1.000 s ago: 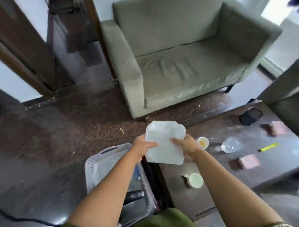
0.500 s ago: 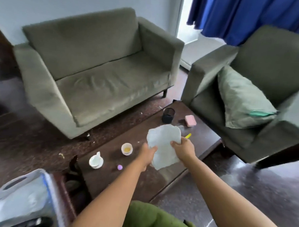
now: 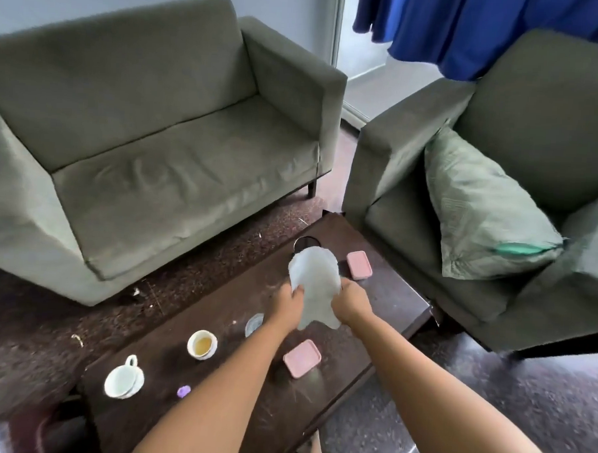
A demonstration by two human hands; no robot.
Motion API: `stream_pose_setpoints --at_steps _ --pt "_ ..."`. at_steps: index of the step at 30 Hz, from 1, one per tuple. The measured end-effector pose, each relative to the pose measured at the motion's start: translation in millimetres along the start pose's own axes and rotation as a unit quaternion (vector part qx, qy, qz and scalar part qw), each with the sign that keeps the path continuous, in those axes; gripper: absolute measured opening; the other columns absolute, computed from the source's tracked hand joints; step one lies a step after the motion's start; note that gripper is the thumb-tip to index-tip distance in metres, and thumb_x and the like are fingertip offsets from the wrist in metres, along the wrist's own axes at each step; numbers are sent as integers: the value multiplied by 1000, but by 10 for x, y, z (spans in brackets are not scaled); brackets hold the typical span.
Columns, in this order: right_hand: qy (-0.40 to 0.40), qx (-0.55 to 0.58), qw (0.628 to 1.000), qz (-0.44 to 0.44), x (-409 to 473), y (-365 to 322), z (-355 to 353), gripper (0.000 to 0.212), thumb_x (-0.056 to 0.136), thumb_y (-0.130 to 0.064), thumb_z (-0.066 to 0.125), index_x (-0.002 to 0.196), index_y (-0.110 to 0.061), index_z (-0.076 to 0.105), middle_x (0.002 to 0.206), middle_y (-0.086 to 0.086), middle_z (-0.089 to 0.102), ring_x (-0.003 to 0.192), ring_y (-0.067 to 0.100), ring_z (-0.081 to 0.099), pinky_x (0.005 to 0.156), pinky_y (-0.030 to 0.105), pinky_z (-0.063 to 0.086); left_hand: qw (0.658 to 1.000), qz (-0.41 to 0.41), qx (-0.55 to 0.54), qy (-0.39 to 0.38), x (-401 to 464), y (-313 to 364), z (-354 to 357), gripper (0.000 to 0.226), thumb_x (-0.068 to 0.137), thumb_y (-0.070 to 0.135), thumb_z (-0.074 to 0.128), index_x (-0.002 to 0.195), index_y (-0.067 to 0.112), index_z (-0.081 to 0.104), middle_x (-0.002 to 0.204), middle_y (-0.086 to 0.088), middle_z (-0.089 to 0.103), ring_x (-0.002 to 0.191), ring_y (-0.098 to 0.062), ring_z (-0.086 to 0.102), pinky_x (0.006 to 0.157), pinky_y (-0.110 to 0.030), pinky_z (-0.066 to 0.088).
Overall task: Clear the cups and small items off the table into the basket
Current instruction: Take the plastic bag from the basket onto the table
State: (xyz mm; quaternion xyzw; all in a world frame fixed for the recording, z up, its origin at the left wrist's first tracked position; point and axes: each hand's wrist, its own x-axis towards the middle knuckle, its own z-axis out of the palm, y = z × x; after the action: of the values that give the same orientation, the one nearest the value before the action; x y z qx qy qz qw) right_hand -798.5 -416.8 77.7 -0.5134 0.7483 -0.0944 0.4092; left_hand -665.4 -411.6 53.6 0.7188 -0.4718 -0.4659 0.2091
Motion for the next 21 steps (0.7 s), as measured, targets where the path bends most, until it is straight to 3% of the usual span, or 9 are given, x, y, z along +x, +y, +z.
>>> stream_pose_setpoints --at_steps 3,7,11,17,21 --pt "57 79 995 -19 566 -186 -101 33 84 5 43 108 -4 65 102 13 68 93 27 59 69 23 37 1000 -2 5 30 500 229 -11 34 100 22 44 121 0 58 121 -19 63 112 -35 57 81 -30 40" --pt "77 165 983 -27 1187 -381 -161 27 88 4 42 96 -16 57 73 -2 54 72 19 49 47 13 37 996 6 77 49 1140 393 22 36 100 30 43 114 2 60 114 -21 64 105 -38 59 84 -37 45" --pt "93 164 980 -57 1865 -426 -86 37 85 5 39 107 -10 64 85 2 59 82 20 51 67 26 39 988 20 124 92 1811 436 119 33 101 24 41 118 2 58 113 -21 64 105 -36 59 81 -37 45" --pt "83 38 988 -128 2594 -163 371 30 87 1 44 109 -6 64 99 7 50 82 20 44 70 25 31 990 4 119 74 2467 159 465 27 99 21 44 120 7 54 114 -17 64 108 -35 58 86 -40 47" --pt "77 -10 982 -170 2841 -36 554 29 88 0 44 111 -6 60 101 8 46 81 25 48 70 30 38 984 -3 163 77 2697 10 611 20 96 17 49 109 4 58 110 -17 65 105 -35 60 81 -39 49"
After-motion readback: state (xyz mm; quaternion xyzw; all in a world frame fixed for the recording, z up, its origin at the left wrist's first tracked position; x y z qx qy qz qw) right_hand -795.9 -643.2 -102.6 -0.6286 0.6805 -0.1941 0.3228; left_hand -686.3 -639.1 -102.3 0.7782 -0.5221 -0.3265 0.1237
